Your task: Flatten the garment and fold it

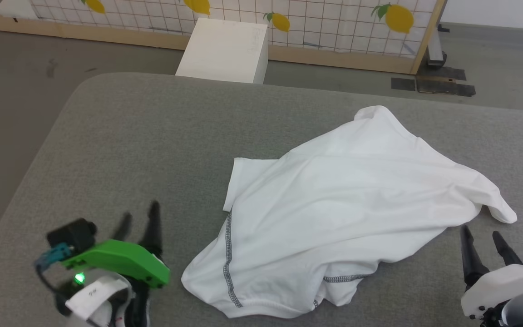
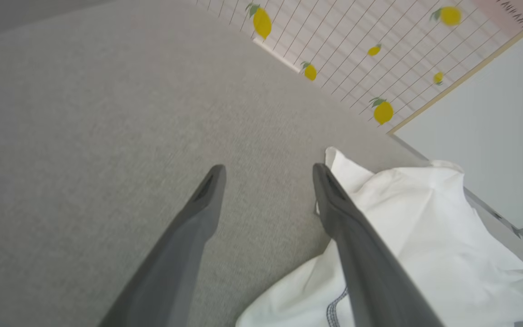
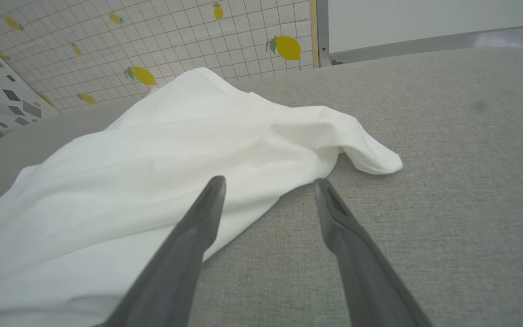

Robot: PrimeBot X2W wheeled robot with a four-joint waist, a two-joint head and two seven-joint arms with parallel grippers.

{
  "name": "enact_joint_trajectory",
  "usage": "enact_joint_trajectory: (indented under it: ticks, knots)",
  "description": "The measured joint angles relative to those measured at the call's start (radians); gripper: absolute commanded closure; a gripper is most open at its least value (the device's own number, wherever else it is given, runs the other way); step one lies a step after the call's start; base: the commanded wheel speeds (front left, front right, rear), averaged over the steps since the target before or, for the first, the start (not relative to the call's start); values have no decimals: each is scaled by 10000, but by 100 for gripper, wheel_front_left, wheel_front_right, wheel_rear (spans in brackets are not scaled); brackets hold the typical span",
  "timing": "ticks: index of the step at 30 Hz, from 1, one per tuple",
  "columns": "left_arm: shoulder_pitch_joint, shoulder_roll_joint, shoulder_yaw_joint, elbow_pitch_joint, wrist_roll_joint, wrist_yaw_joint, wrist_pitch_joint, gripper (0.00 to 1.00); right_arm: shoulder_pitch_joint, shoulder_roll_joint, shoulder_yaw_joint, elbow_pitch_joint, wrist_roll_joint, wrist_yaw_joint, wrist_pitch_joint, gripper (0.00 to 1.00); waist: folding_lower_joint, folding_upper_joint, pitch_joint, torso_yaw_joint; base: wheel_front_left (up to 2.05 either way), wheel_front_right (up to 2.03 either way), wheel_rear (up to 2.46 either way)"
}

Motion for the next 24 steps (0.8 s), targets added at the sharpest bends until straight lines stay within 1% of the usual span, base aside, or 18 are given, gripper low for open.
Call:
enact_joint_trajectory:
  ticks: [1,3,4,6,9,11,14,17,19,24]
  knots:
    - [-81,234,-29,-178,453,-215,-669,0,-12,0,12,-2,-107,0,251,0,0,0,-7,-34,0,0,0]
    - [-141,504,-46,-456,1300,-453,-2094,0,-99,0,42,0,-303,0,815,0,0,0,4,-98,0,0,0]
    - [-131,608,-98,-500,1670,-502,-2675,0,-220,-4,111,6,-558,0,1210,0,0,0,33,-125,0,0,0]
    - [-99,581,-163,-533,2130,-541,-3229,0,-574,-2,236,46,-943,0,1969,0,0,0,103,-158,0,0,0]
    - [-94,466,-190,-543,2698,-621,-3432,0,-1333,-8,556,278,-1588,0,3333,0,0,0,262,-172,0,0,0]
    - [-76,173,-134,-663,2970,-640,-3446,0,-1801,-6,840,585,-1958,0,4268,0,0,0,383,-155,0,0,0]
    - [-80,-295,-46,-830,3216,-863,-3476,0,-2366,-73,1114,1218,-2558,2,5482,0,0,0,593,-54,0,0,0]
    - [-91,-558,104,-869,3306,-1078,-3476,0,-2684,-207,1327,1712,-2736,2,6059,0,0,0,798,97,0,0,0]
    - [-99,-658,219,-882,3473,-1227,-3476,0,-2853,-299,1475,1871,-2815,0,6167,0,0,0,935,200,0,0,0]
    - [-115,-859,424,-803,3659,-1427,-3476,0,-3103,-633,2075,2148,-2846,-4,6497,0,0,0,1208,490,0,0,0]
